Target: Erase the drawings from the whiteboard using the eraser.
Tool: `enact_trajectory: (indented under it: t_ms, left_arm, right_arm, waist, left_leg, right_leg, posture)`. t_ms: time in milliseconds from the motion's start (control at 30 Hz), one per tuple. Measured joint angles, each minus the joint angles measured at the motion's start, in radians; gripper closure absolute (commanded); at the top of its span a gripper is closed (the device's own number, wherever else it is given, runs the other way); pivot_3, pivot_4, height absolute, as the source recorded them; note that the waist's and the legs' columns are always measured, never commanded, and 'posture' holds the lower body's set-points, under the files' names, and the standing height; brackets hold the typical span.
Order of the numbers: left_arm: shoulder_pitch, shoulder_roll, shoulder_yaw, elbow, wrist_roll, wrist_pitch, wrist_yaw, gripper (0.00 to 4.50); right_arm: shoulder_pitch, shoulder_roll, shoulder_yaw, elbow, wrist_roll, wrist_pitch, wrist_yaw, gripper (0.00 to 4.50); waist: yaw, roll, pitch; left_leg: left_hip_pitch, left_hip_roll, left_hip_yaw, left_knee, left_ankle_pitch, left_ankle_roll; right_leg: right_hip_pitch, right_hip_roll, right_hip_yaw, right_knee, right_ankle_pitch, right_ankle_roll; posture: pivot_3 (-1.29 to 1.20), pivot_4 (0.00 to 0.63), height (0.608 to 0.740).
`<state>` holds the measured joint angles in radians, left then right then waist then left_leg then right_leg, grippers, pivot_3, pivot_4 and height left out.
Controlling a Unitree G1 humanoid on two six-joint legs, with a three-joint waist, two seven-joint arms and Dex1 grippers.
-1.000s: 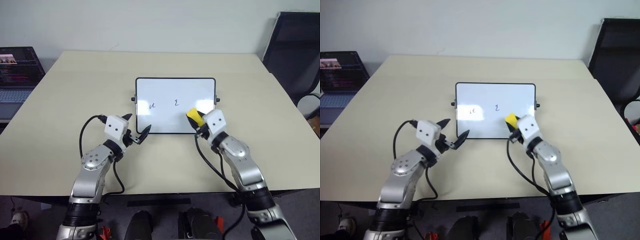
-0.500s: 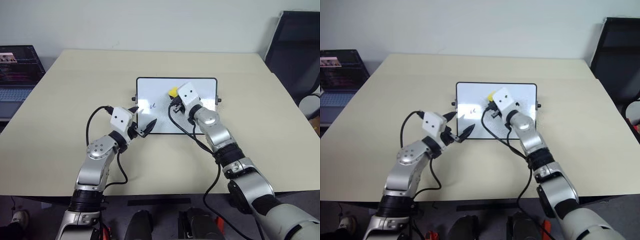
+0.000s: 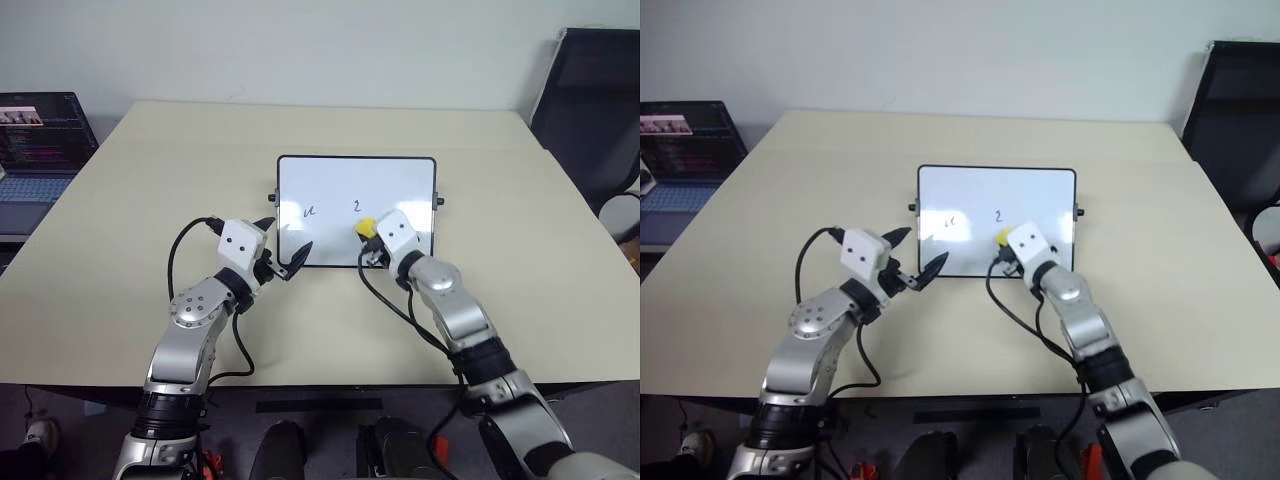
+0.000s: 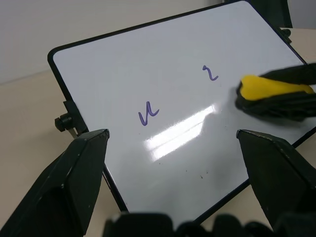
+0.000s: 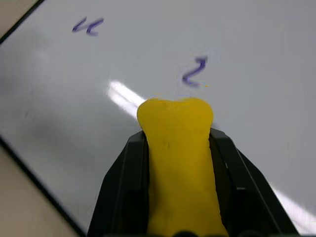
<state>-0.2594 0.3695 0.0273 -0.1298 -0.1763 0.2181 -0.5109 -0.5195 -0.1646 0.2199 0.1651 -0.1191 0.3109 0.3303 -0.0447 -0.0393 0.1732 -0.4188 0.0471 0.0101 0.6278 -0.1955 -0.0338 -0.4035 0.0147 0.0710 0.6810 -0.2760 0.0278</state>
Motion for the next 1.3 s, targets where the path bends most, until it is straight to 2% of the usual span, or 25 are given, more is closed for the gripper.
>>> enact_trajectory:
  t_ms: [200, 533, 700, 833, 1067, 1300]
  left_arm:
    - [0.000, 0.000, 0.001, 0.000, 0.000, 0.006, -0.001, 0.00]
    - [-0.025, -0.002, -0.003, 0.005, -0.001, 0.012, -0.004, 0.00]
    - [-0.025, -0.001, -0.001, 0.004, -0.001, 0.016, -0.001, 0.00]
    - [-0.006, -0.002, 0.000, -0.019, -0.001, 0.022, 0.005, 0.00]
    - [0.018, -0.002, 0.007, -0.040, -0.001, 0.038, 0.027, 0.00]
    - [0.017, -0.003, 0.006, -0.053, -0.003, 0.039, 0.028, 0.00]
  right_arm:
    - [0.027, -0.003, 0.007, -0.066, 0.001, 0.071, -0.003, 3.30]
    - [-0.360, 0.112, -0.006, 0.350, 0.002, -0.067, -0.076, 3.30]
    - [-0.423, 0.130, -0.011, 0.452, 0.001, -0.128, -0.095, 3.30]
    - [-0.385, 0.109, -0.005, 0.411, -0.011, -0.112, -0.089, 3.30]
    - [-0.154, -0.008, 0.001, 0.133, -0.028, -0.001, -0.040, 3.30]
    - [-0.045, -0.053, 0.001, -0.012, -0.031, 0.095, -0.025, 3.30]
  waist:
    - [-0.002, 0.000, 0.000]
    - [-0.012, 0.001, 0.001]
    - [-0.012, 0.001, 0.001]
    - [-0.009, 0.000, 0.000]
    - [0.004, 0.000, 0.000]
    - [0.003, 0.000, -0.001]
  left_leg:
    - [0.000, 0.000, 0.001, 0.000, 0.000, 0.000]
    - [-0.004, -0.001, 0.001, -0.004, -0.001, -0.001]
    - [-0.008, 0.000, 0.000, -0.003, -0.001, -0.001]
    - [-0.008, 0.000, -0.001, -0.002, -0.001, -0.001]
    - [-0.002, 0.000, -0.001, 0.000, 0.001, 0.001]
    - [0.002, 0.000, 0.001, 0.000, 0.002, 0.003]
  right_leg:
    - [-0.001, 0.001, 0.000, 0.000, 0.000, 0.000]
    - [-0.005, 0.002, 0.000, -0.001, 0.004, -0.006]
    - [-0.007, 0.000, -0.001, -0.002, 0.004, -0.006]
    - [-0.006, 0.000, -0.001, -0.002, 0.004, -0.006]
    - [0.000, 0.000, -0.001, -0.001, 0.001, -0.001]
    - [0.001, 0.000, 0.001, -0.001, 0.001, -0.007]
  posture:
    - [0.00, 0.150, 0.740]
    - [0.00, 0.150, 0.740]
    - [0.00, 0.150, 0.740]
    - [0.00, 0.150, 0.740]
    - [0.00, 0.150, 0.740]
    - [0.00, 0.150, 0.740]
